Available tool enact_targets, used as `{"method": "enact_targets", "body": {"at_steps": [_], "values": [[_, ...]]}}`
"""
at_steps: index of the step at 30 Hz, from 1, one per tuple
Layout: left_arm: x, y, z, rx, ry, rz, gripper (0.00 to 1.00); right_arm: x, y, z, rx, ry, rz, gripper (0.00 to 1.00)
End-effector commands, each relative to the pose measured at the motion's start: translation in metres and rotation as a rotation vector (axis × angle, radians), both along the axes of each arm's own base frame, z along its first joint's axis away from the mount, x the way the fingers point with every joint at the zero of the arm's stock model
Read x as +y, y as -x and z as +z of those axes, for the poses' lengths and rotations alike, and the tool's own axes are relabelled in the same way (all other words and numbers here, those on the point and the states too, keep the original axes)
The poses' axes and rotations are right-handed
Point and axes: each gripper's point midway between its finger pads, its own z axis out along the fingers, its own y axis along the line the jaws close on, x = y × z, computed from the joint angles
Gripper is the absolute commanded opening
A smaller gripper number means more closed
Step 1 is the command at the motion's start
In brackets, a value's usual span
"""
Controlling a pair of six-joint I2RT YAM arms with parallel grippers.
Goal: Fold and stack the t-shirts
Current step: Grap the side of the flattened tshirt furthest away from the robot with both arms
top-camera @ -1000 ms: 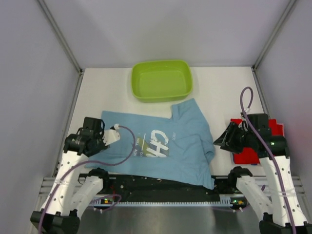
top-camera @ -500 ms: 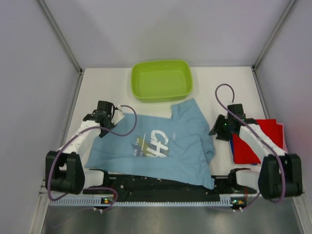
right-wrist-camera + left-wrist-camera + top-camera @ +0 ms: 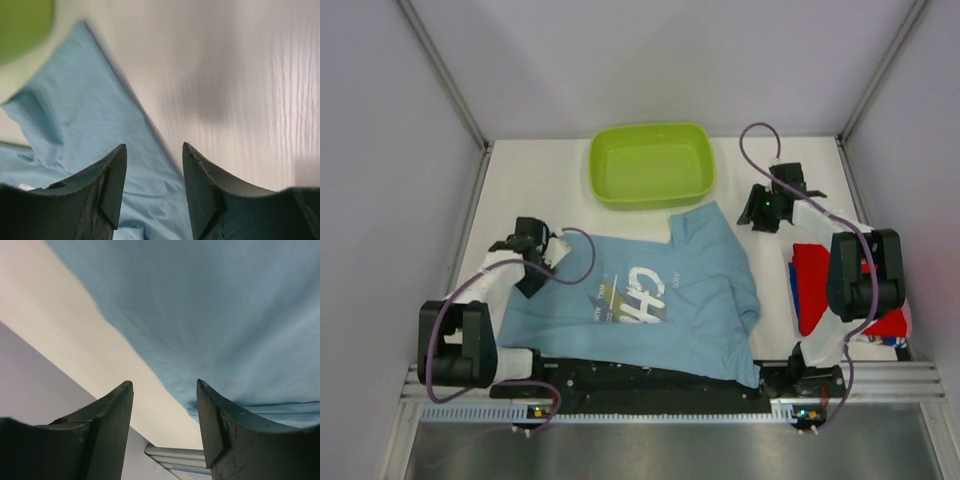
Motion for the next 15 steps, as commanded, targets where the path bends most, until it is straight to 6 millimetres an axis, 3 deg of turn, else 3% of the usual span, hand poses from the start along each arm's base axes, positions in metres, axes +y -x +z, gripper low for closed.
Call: {"method": "enact_targets", "body": {"at_steps": [1,3,6,9,15], "values": [[-0.025,-0.074,0.072,-0.185,0.247,-0.034,0.59,0.029,-0.064,0.032,-0.173,-0.009,0.137,0.48],[-0.024,-0.106,0.091,-0.203,0.317,-0.014,0.60,0.046,-0.074,0.028,-0.185,0.008,0.196,0.48],[-0.017,-0.141,0.088,-0.174,0.371,-0.023,0.58,0.059,-0.080,0.018,-0.197,0.145,0.251,0.49],[-0.020,-0.161,0.069,-0.107,0.414,-0.131,0.56,0.051,-0.078,0.010,-0.176,0.361,0.240,0.50],[-0.019,-0.182,0.045,-0.005,0.394,-0.328,0.52,0.046,-0.066,-0.019,-0.093,0.380,0.217,0.51]]}}
